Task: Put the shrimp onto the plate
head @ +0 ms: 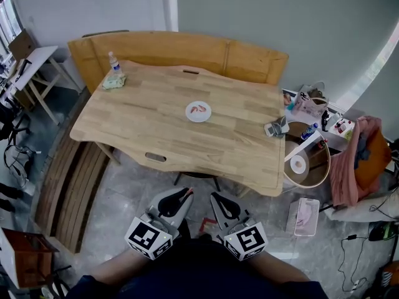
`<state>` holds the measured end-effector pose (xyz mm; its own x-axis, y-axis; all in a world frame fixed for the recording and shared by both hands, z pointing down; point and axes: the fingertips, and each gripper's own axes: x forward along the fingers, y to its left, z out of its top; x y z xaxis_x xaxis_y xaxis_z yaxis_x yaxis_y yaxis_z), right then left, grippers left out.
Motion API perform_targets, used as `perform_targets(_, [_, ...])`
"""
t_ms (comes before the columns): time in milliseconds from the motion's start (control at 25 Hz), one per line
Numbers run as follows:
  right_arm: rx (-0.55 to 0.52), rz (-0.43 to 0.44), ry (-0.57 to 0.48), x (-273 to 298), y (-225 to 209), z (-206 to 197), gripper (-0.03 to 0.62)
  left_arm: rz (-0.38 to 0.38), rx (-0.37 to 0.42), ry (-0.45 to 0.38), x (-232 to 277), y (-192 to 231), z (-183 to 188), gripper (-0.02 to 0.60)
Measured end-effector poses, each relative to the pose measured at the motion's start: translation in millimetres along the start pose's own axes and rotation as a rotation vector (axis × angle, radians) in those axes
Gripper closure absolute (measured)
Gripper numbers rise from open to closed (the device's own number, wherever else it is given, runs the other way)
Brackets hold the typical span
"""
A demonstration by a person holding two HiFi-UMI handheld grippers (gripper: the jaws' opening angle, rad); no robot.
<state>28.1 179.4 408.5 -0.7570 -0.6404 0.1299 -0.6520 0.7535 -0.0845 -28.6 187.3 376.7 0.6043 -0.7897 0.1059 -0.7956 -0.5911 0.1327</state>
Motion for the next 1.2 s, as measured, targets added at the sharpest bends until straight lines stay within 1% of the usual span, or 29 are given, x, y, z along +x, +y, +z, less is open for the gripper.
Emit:
perform_targets(200, [-0.02,-0.011,0.014,28.6,-16.6,3.1,0.585,-0.002,-0.003,-0.015,19.7,34.1,6.2,0.528])
perform_targets(440, [-0.016,-0.053,0.029,79.7,-49.0,8.7,0.585,-0.024,-0.004,-0.01,54.8,92.6,14.4,0.528])
perform_targets(600, [0.005,-0.093,0.034,120.5,-69.5,15.0,0.585,-0.06,0.001,-0.004,81.5,132.8,21.0,0.528])
perform_targets(760, [0.003,-0.115,0.047,161.5,-82.4,22.8,0.585,-0.101,0.019,-0.002,103.3,171.6,30.7,0.528])
perform_targets(880, [0.009,-0.146,0.039,188.7,-92.2,32.2,0.585,-0.133,0.023,0.009,115.8,197.1,35.3,0.528])
perform_targets(1040, [0.008,-0.183,0.034,214.3,-103.9,39.5,0.585,-0.174,0.029,0.011,129.5,221.5,41.6,0.528])
perform_targets(1200, [-0.006,-0.193,0.033,234.7,-115.2,46.9,0.585,-0.19,0.035,0.021,141.1,236.9,43.0,0.528])
